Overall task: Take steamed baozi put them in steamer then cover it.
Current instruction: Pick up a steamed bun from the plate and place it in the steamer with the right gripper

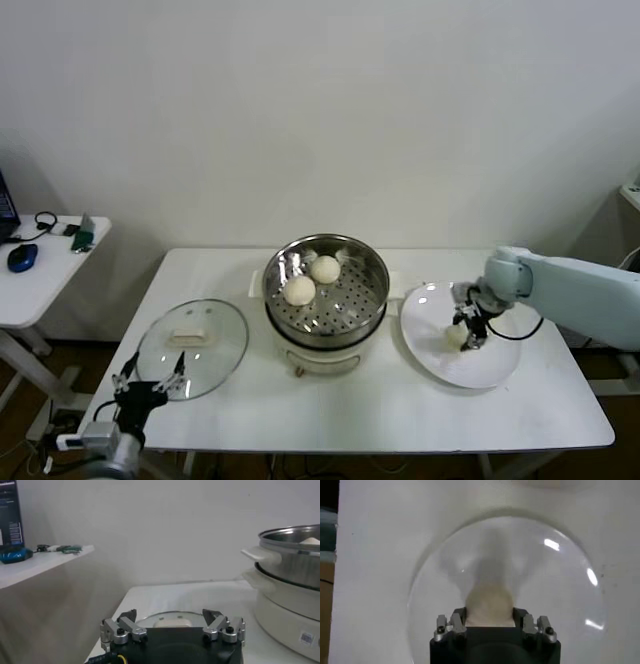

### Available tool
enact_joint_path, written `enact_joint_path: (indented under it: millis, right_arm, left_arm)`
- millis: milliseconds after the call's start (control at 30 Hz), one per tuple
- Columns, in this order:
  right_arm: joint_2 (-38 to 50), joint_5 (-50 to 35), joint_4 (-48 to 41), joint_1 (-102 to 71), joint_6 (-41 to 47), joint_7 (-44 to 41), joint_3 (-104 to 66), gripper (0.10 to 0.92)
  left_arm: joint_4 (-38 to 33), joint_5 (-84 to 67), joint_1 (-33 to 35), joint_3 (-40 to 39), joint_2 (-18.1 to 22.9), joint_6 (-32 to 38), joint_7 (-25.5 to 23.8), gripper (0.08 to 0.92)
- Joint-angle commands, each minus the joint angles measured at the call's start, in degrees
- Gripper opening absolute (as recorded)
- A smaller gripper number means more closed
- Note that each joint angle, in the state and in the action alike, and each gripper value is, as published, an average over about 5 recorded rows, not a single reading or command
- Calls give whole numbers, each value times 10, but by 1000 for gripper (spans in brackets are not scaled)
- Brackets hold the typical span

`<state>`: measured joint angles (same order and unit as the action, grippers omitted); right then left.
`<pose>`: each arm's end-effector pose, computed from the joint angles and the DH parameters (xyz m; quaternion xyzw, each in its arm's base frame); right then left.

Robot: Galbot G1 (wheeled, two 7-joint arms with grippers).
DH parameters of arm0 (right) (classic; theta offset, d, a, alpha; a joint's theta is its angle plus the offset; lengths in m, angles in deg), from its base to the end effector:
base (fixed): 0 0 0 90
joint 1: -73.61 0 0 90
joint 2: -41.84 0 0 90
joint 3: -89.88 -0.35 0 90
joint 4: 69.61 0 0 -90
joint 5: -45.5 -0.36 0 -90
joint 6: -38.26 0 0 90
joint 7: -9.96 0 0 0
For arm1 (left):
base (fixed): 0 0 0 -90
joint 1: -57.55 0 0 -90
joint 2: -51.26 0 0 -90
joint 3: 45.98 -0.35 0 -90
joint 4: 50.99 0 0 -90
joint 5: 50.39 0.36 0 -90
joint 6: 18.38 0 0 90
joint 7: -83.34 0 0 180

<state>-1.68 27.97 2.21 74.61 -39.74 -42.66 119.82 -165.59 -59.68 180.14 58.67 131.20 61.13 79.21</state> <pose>0.5362 -0.1312 -0.1614 0.5002 -0.5042 0.5694 0.4140 0.1685 0.1165 -0.3244 0.0437 -0.9876 -0.0446 0.1442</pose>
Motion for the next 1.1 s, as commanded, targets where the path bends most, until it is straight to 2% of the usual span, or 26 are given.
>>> enact_joint_path:
  millis: [33,233,500,700,1100]
  right_arm:
    - [-83,-5,27,302,-164,-57,109,619]
    - [-164,7,126,381,-215,-42,42,612]
    - [-255,76,237,324,-248,17,5,611]
    - [-294,134,239,246,-276,45,49,611]
    - [-267,221,182,131,-275,63,80,611]
  left_arm:
    - [-3,4,0,-2,0,-2,0,823]
    - [-4,6,0,-3,-3,-2,0,823]
    - [-5,7,2,0,-3,-1,1,823]
    - [-5,10,1,3,-2,-1,1,823]
    - [-1,10,0,3,1,1,1,823]
